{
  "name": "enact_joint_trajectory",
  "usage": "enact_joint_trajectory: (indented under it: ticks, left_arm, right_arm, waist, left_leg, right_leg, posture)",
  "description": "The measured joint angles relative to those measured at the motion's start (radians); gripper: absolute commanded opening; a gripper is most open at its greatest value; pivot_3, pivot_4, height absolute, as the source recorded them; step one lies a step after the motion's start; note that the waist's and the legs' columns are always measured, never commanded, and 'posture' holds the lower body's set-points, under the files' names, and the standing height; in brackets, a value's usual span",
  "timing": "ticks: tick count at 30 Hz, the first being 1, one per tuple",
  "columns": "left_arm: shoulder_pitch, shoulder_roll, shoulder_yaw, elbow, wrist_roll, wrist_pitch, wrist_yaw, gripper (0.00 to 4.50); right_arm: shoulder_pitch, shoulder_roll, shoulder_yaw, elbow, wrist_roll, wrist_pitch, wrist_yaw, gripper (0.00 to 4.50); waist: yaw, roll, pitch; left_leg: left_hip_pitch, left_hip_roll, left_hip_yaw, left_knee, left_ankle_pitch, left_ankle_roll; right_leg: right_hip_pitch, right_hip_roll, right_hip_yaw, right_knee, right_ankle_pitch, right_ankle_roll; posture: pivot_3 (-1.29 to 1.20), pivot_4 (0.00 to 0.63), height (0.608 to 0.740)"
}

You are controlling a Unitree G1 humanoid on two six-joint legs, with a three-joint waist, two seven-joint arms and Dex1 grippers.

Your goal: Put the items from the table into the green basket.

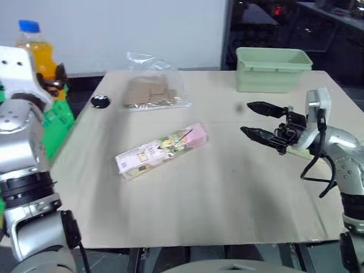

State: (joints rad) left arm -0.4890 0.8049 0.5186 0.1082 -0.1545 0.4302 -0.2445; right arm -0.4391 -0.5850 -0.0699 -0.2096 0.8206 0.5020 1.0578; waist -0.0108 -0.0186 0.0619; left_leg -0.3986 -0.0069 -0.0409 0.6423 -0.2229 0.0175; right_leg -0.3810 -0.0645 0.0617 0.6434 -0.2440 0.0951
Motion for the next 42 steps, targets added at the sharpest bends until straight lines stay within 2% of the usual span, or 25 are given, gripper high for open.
enact_joint_trajectory:
  ticks: [7,14,18,19,22,26,32,37,40,42]
  left_arm:
    - [0.064,0.03,0.079,0.04,0.008,-0.011,0.013,3.05]
    - [0.061,0.047,0.067,0.165,0.015,-0.118,0.002,3.05]
    - [0.027,0.057,0.034,0.307,0.025,-0.216,-0.016,3.05]
    - [0.017,0.057,0.028,0.339,0.025,-0.24,-0.018,3.85]
    - [-0.017,0.064,0.02,0.433,0.026,-0.313,-0.019,4.48]
    - [-0.108,0.124,0.011,0.59,0.053,-0.416,0.033,4.48]
    - [-0.128,0.148,-0.011,0.706,0.086,-0.477,0.121,4.48]
    - [-0.135,0.126,-0.013,0.648,0.02,-0.515,0.033,4.48]
    - [-0.119,0.061,-0.062,0.482,-0.055,-0.484,-0.109,4.48]
    - [-0.059,0.005,-0.133,0.306,-0.145,-0.429,-0.268,4.48]
  right_arm:
    - [-0.043,0.015,0.025,0.015,0.0,0.019,0.031,4.5]
    - [-0.043,0.028,0.03,0.015,-0.015,0.019,0.028,4.5]
    - [-0.043,0.03,0.03,0.01,-0.033,0.018,0.014,4.5]
    - [-0.042,0.031,0.03,0.008,-0.035,0.017,0.01,4.5]
    - [-0.039,0.034,0.03,-0.007,-0.043,0.017,0.001,4.5]
    - [-0.025,0.037,0.03,-0.015,-0.049,0.016,-0.01,4.5]
    - [-0.012,0.037,0.022,-0.018,-0.052,0.015,-0.018,4.5]
    - [-0.001,0.031,0.016,-0.018,-0.061,0.0,-0.018,4.5]
    - [0.028,0.013,0.012,-0.021,-0.065,-0.003,-0.017,4.5]
    - [0.054,-0.005,0.003,-0.03,-0.064,-0.002,-0.017,4.5]
  waist:
    - [0.063,-0.008,-0.004]
    - [0.068,-0.009,-0.005]
    - [0.064,-0.009,-0.005]
    - [0.062,-0.009,-0.005]
    - [0.057,-0.009,-0.005]
    - [0.047,-0.009,-0.006]
    - [0.044,-0.009,-0.006]
    - [0.05,-0.011,-0.007]
    - [0.053,-0.011,-0.008]
    - [0.045,-0.011,-0.008]
  left_leg:
    - [0.0,0.0,0.0,0.0,0.0,-0.008]
    - [0.0,0.001,0.0,0.0,0.002,-0.011]
    - [0.0,0.001,0.0,-0.001,0.004,-0.008]
    - [0.0,0.001,0.0,-0.001,0.004,-0.007]
    - [0.0,0.002,0.001,-0.001,0.004,-0.007]
    - [0.0,0.002,0.001,-0.001,0.005,-0.007]
    - [0.0,0.002,0.003,-0.001,0.005,-0.007]
    - [0.0,0.002,0.003,-0.001,0.005,-0.007]
    - [0.0,0.002,0.004,-0.001,0.005,-0.007]
    - [0.0,0.002,0.007,-0.001,0.005,-0.007]
  right_leg:
    - [0.001,-0.001,-0.007,-0.001,0.002,-0.005]
    - [0.001,0.001,-0.009,-0.001,0.002,-0.009]
    - [0.001,0.001,-0.009,-0.001,0.004,-0.007]
    - [0.001,0.001,-0.009,-0.001,0.004,-0.007]
    - [0.001,0.001,-0.009,-0.001,0.004,-0.007]
    - [0.001,0.002,-0.009,-0.001,0.004,-0.006]
    - [0.001,0.002,-0.009,0.0,0.004,-0.006]
    - [0.001,0.001,-0.009,-0.001,0.004,-0.006]
    - [0.002,0.001,-0.009,-0.001,0.004,-0.007]
    - [0.001,0.0,-0.006,-0.001,0.004,-0.007]
  posture:
    - [0.11,0.0,0.74]
    - [0.09,0.0,0.74]
    - [0.08,0.0,0.74]
    - [0.08,0.0,0.74]
    - [0.07,0.0,0.74]
    - [0.06,0.0,0.74]
    - [0.05,0.0,0.74]
    - [0.04,0.0,0.74]
    - [0.02,0.0,0.74]
    - [0.02,0.0,0.74]
